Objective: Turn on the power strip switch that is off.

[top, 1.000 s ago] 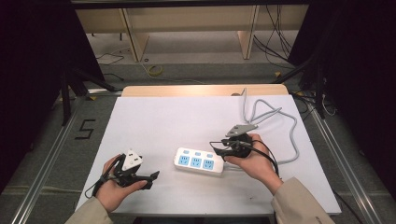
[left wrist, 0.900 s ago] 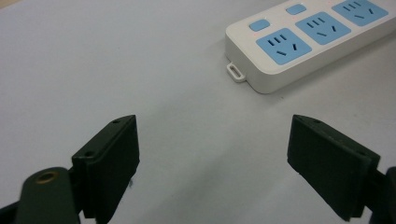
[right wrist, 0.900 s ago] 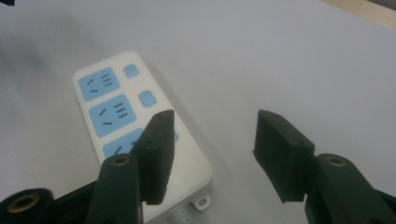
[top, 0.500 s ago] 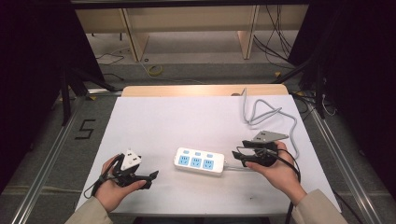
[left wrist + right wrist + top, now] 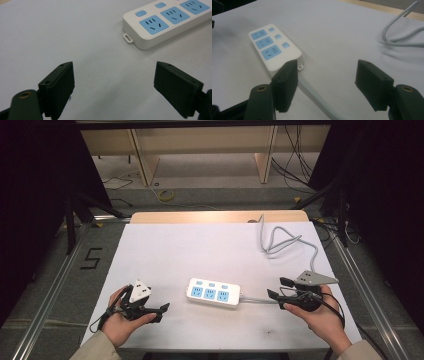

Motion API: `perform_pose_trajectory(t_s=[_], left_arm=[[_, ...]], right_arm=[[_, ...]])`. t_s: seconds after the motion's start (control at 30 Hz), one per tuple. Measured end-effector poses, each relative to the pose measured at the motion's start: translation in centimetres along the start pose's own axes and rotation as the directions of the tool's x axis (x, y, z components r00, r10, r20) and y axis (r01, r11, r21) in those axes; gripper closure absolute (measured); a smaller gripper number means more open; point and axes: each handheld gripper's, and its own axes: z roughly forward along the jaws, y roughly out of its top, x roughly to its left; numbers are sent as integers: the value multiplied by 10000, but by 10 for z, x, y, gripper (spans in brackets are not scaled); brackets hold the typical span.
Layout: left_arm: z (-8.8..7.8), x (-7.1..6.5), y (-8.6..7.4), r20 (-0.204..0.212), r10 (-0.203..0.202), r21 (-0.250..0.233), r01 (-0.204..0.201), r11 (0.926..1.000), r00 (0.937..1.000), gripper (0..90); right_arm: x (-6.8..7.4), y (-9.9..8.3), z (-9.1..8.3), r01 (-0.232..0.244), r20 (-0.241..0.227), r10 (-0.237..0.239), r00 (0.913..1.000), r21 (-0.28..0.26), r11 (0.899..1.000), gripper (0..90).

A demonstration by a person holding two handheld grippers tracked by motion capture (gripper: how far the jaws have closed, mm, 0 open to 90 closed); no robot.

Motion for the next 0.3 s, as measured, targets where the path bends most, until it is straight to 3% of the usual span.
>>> perform_pose_trajectory(t_s=[0.3], left_arm=[[0,0,0,14,-70,-41,70,10000,10000,164]], right_arm=[[-2,-4,-3,-208,146,210,9997,-161,9997,307]])
